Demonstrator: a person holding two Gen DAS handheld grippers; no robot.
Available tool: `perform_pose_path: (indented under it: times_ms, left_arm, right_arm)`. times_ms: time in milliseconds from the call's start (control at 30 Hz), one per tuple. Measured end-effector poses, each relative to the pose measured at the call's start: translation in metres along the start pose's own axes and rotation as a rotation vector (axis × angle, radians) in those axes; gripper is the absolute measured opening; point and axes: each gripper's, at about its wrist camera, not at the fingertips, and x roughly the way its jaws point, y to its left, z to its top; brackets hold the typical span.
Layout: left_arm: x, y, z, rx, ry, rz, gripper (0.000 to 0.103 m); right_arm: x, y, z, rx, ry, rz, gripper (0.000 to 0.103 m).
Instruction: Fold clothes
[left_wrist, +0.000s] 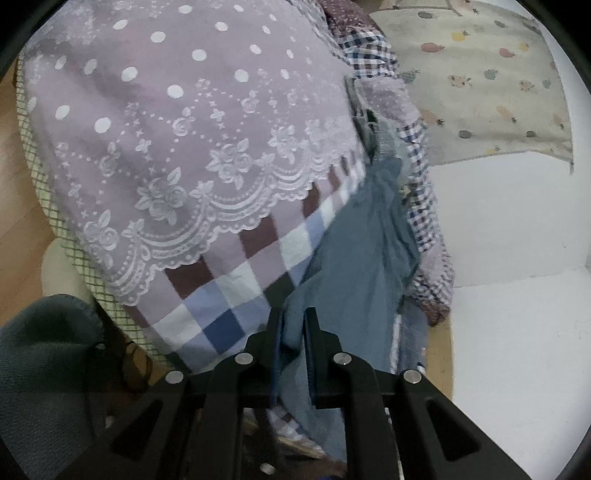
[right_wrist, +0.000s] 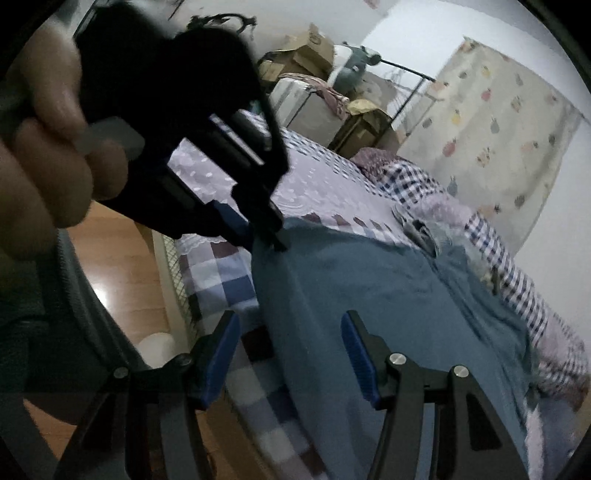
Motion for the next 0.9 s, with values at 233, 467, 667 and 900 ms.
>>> perform_pose_path:
  times_ms: [233, 467, 667, 900]
  left_arm:
    - [-0.001, 0.005, 0.003, -0.009, 0.022, -0.066, 0.01]
    - [0.0, 0.007, 0.004, 0.0, 0.042, -0.088, 0.01]
    - [0.0, 0.01, 0.004, -0.02, 0.036, -0.07, 0.015]
    - [-0.006, 0.017, 0.006, -0.065, 0.005, -0.054, 0.053]
  right_arm:
    - [0.018, 0.015, 0.011, -0.052, -0.037, -0.058, 0.06]
    - [0.028, 0.015, 0.01, -0.084, -0.025, -0.051, 0.054]
    - [0.029, 0.015, 0.012, -0.098, -0.031, -0.061, 0.026]
    - [0.026, 0.005, 0.022, -0.054, -0.032, -0.008, 0.003]
